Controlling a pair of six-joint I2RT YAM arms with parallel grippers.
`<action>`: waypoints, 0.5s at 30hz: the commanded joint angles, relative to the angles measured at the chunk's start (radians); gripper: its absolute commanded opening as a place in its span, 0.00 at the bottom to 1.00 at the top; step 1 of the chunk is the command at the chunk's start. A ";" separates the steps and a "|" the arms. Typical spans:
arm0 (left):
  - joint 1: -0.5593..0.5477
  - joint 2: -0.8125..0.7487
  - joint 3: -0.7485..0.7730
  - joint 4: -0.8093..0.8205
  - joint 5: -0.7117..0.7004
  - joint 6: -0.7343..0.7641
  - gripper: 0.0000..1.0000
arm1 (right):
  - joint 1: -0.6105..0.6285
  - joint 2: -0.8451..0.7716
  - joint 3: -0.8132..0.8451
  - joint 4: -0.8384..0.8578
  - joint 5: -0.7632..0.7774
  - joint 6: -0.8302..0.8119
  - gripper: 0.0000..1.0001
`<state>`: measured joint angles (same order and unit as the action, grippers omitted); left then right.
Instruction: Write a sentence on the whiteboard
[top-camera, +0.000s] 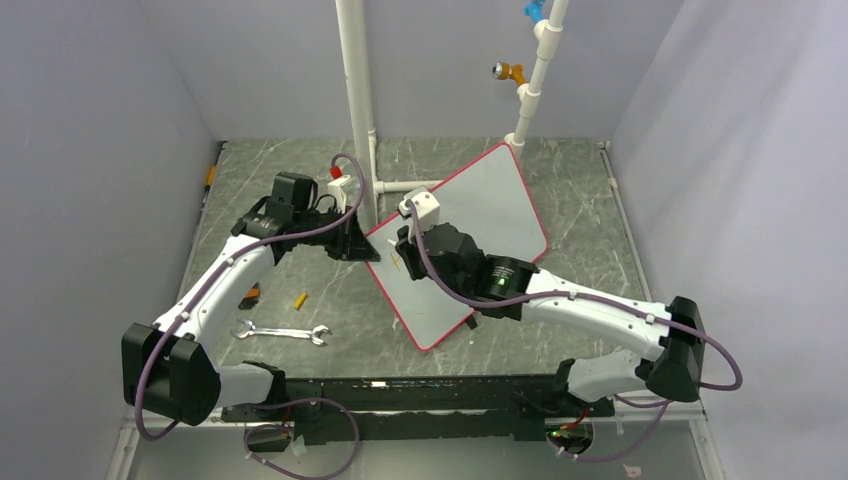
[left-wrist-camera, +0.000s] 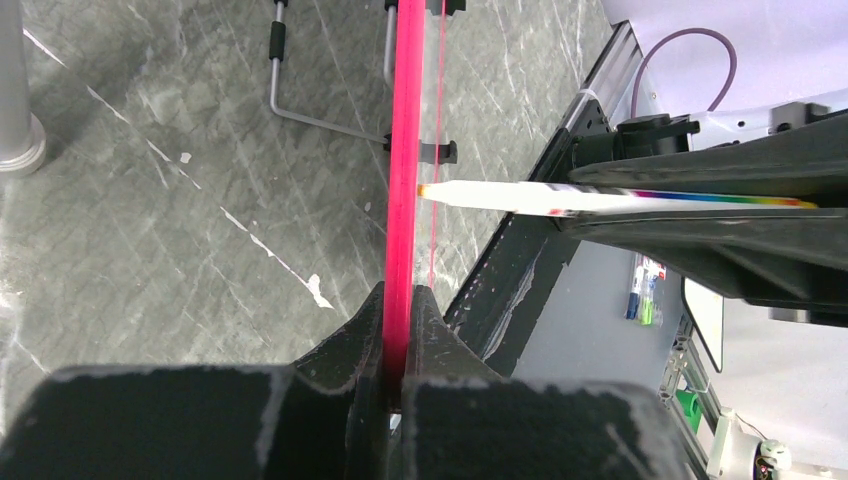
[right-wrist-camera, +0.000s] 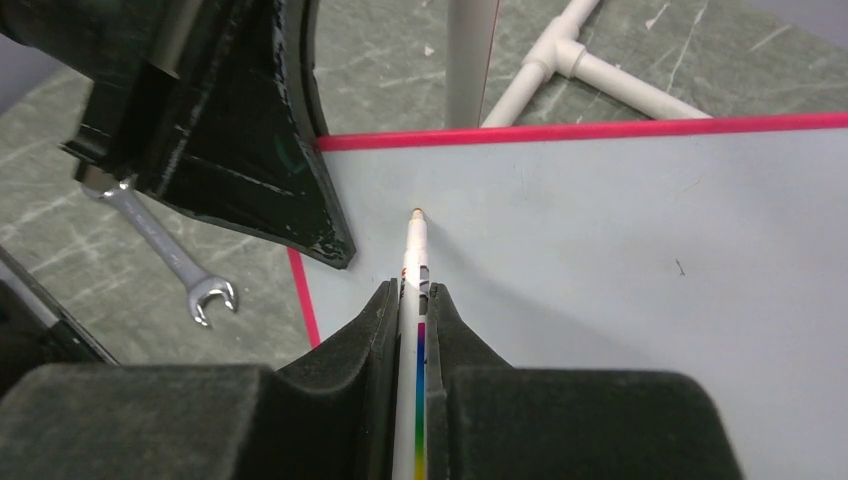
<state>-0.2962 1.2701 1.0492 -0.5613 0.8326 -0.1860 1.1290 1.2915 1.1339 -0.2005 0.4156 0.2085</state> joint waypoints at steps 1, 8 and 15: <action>0.004 -0.033 0.000 0.094 -0.144 0.112 0.00 | -0.003 0.024 0.039 -0.003 0.059 -0.008 0.00; 0.004 -0.032 0.001 0.092 -0.148 0.113 0.00 | -0.003 -0.019 -0.008 -0.002 0.057 0.014 0.00; 0.003 -0.035 0.000 0.093 -0.149 0.114 0.00 | -0.003 -0.029 -0.030 -0.010 0.049 0.024 0.00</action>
<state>-0.2970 1.2667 1.0473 -0.5621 0.8253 -0.1886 1.1282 1.2919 1.1126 -0.2203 0.4454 0.2176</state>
